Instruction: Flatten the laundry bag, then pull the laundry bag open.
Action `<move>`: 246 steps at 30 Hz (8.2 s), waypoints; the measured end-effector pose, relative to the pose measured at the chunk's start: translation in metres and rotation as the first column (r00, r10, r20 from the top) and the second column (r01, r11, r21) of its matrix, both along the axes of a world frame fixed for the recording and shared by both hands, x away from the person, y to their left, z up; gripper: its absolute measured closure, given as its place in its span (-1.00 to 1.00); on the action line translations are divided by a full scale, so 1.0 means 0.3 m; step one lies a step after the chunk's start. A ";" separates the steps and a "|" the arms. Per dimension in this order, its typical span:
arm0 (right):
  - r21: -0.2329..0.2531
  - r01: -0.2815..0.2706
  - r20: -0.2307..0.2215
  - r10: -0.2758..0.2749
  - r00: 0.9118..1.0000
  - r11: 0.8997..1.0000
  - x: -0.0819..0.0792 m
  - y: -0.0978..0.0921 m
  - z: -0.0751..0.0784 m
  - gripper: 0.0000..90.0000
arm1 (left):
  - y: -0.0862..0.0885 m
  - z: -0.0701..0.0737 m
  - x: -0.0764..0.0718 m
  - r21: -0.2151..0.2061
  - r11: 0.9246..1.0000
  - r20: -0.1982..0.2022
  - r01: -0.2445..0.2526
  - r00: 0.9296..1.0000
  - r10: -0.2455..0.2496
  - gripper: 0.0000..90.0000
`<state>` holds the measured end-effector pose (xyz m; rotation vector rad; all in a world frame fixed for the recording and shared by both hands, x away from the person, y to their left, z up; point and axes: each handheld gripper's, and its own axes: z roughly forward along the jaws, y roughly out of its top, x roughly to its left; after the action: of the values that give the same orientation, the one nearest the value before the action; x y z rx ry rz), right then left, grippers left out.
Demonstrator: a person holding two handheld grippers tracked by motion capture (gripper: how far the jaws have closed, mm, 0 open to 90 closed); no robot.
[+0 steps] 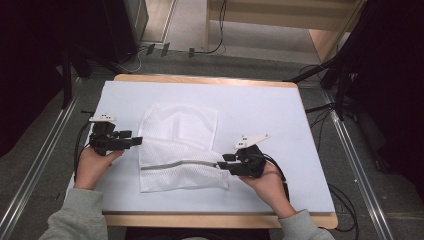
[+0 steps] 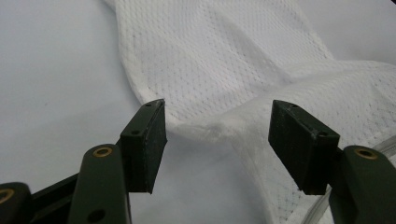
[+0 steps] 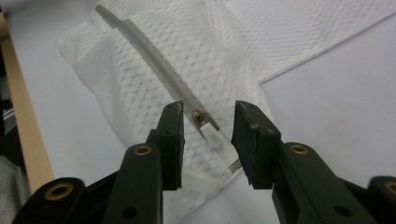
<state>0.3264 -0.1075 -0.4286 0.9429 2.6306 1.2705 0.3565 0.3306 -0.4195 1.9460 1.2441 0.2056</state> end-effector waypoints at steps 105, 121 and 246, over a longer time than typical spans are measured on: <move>-0.061 0.314 -0.007 -0.315 0.949 0.948 0.486 -0.063 -0.071 0.55 | -0.127 -0.026 -0.008 -0.067 0.995 -0.116 0.074 0.990 -0.082 0.28; -0.058 0.256 -0.008 -0.257 0.966 0.965 0.281 -0.099 -0.073 0.40 | -0.173 -0.099 0.223 0.054 0.998 -0.126 0.016 0.992 -0.009 0.21; -0.012 0.201 -0.083 -0.201 0.976 0.980 0.039 -0.131 -0.105 0.57 | -0.460 -0.007 0.031 0.003 0.935 -0.050 0.356 0.933 -0.355 -0.16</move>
<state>0.3382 -0.1468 -0.4599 1.2514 2.5172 1.2032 0.3658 0.1927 -0.4217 2.1576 0.8987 -0.0211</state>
